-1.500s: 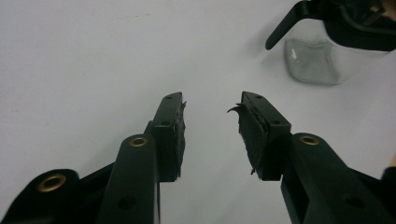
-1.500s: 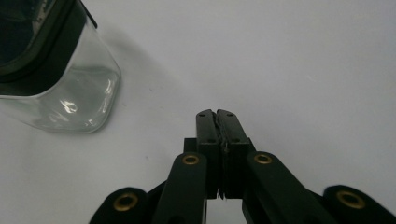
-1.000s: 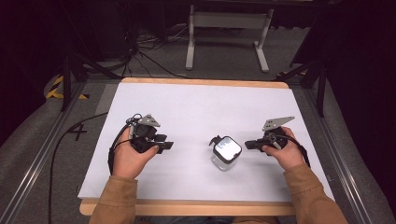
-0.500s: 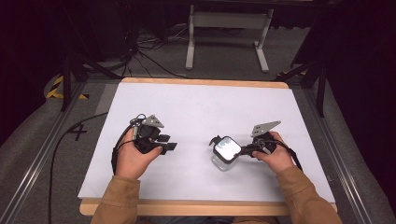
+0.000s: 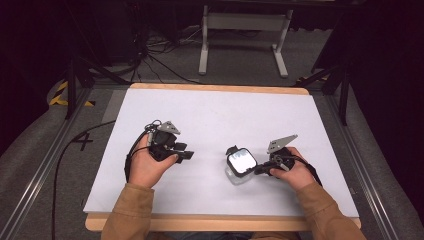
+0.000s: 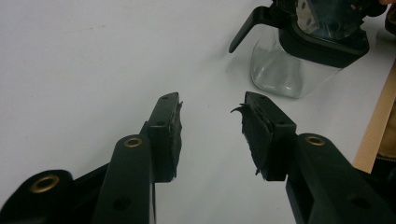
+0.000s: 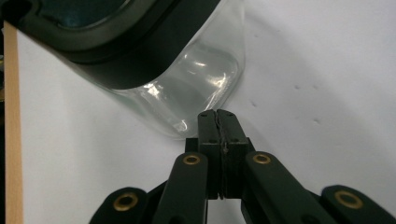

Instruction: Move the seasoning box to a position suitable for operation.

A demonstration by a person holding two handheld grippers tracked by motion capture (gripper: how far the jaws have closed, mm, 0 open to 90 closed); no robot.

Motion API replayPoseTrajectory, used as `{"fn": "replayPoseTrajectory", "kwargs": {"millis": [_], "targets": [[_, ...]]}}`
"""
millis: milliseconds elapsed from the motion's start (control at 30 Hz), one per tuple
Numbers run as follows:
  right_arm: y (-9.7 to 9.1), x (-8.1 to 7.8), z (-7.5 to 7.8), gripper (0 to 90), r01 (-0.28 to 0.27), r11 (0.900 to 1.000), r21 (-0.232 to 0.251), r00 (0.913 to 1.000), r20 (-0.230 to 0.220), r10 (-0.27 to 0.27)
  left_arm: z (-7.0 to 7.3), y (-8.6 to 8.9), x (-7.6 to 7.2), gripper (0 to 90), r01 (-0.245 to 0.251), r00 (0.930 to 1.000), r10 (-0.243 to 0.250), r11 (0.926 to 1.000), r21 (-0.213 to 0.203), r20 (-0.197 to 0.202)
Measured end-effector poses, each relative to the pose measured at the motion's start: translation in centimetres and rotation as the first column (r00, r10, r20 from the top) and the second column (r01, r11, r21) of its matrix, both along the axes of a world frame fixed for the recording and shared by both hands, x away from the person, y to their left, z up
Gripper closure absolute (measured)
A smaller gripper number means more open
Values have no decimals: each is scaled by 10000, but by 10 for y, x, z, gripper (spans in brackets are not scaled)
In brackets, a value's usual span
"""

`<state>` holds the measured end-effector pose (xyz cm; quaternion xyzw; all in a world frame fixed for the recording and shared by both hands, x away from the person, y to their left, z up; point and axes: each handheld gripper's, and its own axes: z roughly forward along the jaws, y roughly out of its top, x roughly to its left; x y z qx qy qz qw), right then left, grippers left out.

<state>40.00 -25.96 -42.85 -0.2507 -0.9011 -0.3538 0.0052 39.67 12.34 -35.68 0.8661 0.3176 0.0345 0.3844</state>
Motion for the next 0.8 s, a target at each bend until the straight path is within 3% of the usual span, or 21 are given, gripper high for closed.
{"fn": "replayPoseTrajectory", "kwargs": {"millis": [267, 467, 667, 800], "targets": [[7, -11, -1, 900, -470, 9989, -91, 9989, -43, 470, 0, -12, 5, 596, 287, 9996, -288, 9993, -223, -46], [15, -21, -3, 900, -790, 9966, -252, 9969, -90, 788, 2, -23, 10, 611, 764, 9971, -765, 9969, -200, -44], [19, -27, -5, 900, -787, 9967, -192, 9969, -108, 785, 1, -34, 14, 631, 1027, 9947, -1027, 9943, -276, 4], [17, -31, 0, 900, -743, 9972, 25, 9971, 182, 743, 4, -41, 15, 670, 1212, 9926, -1210, 9918, -401, 86]]}}
